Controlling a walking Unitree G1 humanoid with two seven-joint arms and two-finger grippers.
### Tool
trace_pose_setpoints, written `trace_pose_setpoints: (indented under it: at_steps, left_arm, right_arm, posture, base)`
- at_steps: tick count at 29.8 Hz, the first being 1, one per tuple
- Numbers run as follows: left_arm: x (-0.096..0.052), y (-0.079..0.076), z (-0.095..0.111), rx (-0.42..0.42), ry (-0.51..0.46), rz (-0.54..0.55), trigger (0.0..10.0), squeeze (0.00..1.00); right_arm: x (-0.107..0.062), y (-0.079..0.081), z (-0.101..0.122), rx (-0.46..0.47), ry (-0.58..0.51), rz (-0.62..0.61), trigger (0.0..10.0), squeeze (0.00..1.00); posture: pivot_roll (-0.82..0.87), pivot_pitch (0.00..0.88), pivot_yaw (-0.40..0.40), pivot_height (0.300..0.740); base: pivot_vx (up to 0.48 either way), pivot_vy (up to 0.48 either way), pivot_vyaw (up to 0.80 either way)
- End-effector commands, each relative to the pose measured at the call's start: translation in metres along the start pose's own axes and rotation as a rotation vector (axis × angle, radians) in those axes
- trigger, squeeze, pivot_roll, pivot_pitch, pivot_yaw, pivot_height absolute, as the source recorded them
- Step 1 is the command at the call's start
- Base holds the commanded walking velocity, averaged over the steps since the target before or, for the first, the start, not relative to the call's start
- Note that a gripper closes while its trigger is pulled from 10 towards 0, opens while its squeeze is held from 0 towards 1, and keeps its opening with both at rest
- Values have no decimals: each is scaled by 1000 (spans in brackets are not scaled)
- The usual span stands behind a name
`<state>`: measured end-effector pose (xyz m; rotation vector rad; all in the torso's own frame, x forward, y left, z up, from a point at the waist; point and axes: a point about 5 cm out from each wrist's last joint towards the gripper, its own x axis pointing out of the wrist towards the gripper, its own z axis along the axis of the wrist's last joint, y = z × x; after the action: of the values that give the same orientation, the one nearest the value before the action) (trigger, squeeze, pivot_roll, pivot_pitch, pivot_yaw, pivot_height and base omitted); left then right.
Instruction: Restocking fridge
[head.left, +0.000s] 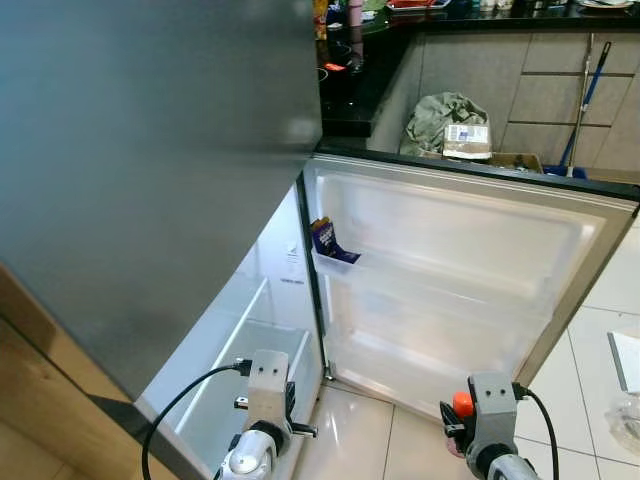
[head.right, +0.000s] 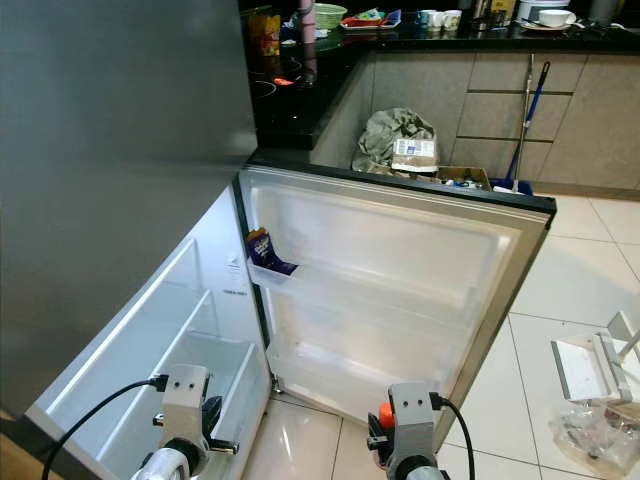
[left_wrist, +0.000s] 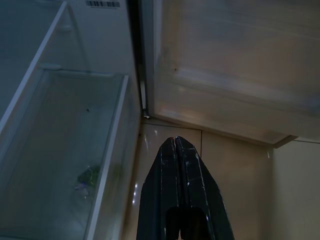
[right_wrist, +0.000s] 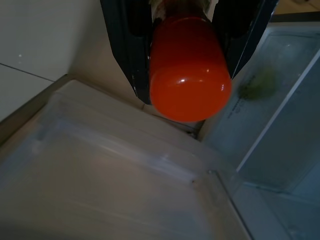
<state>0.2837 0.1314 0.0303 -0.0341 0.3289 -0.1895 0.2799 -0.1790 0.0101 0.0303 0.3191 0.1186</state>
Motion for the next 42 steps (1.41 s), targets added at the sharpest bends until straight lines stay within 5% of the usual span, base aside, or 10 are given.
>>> trace_pose_setpoints:
  at_steps: [1, 31, 42]
  left_arm:
    - [-2, 2, -5, 11, 17, 9, 10000, 0]
    - [1, 4, -1, 12, -13, 15, 10000, 0]
    - [0, 8, -4, -11, 4, 66, 10000, 0]
  right_arm:
    - [-1, 0, 3, 13, -27, -5, 10000, 0]
    - [1, 3, 18, -17, -83, 32, 10000, 0]
    - [0, 4, 17, -21, -78, 35, 10000, 0]
  posture:
    - [-51, 112, 71, 740]
    - [-59, 112, 69, 740]
    - [-61, 115, 69, 740]
  base:
    - [0, -480, 0]
    - [0, -32, 0]
    - [0, -305, 0]
